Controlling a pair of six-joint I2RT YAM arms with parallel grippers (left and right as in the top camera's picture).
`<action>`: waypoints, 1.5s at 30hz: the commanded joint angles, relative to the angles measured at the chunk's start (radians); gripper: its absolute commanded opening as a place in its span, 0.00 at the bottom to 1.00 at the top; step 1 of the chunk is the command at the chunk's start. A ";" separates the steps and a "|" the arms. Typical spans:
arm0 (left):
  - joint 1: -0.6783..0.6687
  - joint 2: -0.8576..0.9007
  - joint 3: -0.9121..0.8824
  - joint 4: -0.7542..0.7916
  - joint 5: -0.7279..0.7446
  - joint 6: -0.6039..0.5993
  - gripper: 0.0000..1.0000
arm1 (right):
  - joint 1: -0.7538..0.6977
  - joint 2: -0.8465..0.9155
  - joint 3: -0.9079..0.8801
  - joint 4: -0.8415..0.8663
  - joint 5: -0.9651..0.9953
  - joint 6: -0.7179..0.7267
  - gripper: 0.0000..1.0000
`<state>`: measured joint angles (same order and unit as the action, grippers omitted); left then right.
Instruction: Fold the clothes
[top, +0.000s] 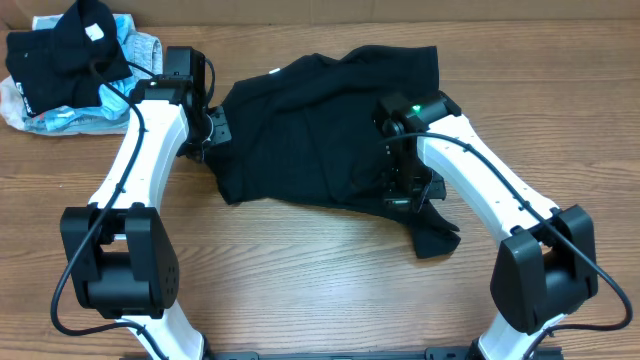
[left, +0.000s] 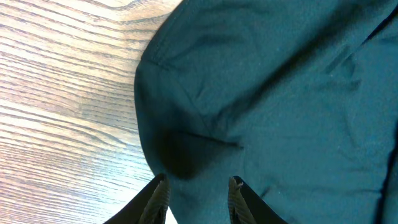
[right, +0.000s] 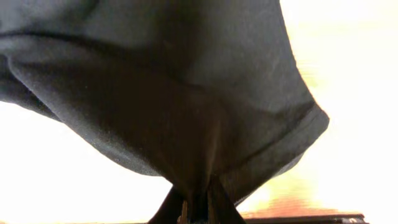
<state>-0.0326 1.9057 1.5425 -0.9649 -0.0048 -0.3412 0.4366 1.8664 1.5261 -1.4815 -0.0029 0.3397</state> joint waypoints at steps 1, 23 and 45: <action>-0.005 0.005 -0.010 -0.002 -0.014 0.005 0.35 | -0.002 -0.009 0.022 0.011 0.002 0.000 0.04; -0.005 0.005 -0.010 -0.002 -0.035 0.005 0.36 | -0.050 -0.010 0.208 -0.101 0.031 -0.019 0.04; -0.005 0.005 -0.010 -0.002 -0.027 0.005 0.40 | -0.641 -0.009 0.209 0.431 0.129 -0.029 0.15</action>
<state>-0.0326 1.9057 1.5421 -0.9649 -0.0269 -0.3412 -0.1608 1.8675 1.7077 -1.0832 0.1112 0.3237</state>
